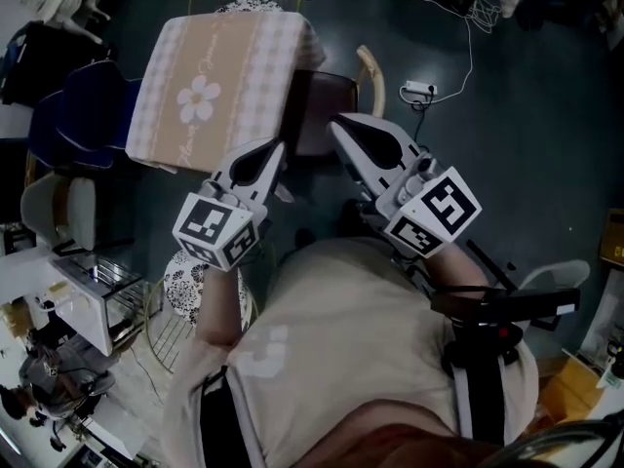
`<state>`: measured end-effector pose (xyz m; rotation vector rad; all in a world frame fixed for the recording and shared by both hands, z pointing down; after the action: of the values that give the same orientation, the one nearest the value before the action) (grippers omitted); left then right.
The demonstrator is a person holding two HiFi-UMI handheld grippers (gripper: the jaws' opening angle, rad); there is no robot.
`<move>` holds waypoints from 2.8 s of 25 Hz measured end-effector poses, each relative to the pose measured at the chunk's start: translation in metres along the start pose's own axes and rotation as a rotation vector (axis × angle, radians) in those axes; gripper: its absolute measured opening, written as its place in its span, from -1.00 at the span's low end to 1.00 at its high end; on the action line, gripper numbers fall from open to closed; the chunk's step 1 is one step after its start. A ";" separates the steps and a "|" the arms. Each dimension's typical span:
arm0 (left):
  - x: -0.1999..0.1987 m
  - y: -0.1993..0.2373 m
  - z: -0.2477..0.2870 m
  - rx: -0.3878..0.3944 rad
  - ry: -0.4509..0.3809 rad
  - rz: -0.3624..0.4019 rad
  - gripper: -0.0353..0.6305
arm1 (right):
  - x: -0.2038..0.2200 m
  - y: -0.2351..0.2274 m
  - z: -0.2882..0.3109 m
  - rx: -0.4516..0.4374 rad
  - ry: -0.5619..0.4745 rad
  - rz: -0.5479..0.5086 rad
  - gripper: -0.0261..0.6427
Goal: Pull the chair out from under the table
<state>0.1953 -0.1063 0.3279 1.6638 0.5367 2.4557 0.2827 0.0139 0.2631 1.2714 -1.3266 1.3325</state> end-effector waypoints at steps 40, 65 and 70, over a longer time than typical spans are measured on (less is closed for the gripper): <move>-0.046 0.109 0.147 0.231 0.106 0.061 -0.88 | 0.121 -0.174 0.037 0.478 0.573 0.081 -0.89; -0.024 0.122 0.191 0.222 0.278 0.066 -0.87 | 0.258 -0.260 -0.005 0.644 0.871 0.380 -0.05; -0.012 0.116 0.201 0.202 0.333 0.061 -0.87 | 0.312 -0.281 -0.008 0.620 1.011 0.402 -0.05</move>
<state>0.3950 -0.1731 0.4257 1.3516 0.8094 2.8263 0.5199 0.0175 0.6099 0.4734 -0.4425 2.3489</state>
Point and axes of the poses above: the fingertips, and each gripper's own axes: z forward along the fingers, y to its left, x out of its underside, the point moved 5 cm from there along -z, backward along the fingers, and after that the axes turned 11 degrees about -z, right-handed, at the moved point
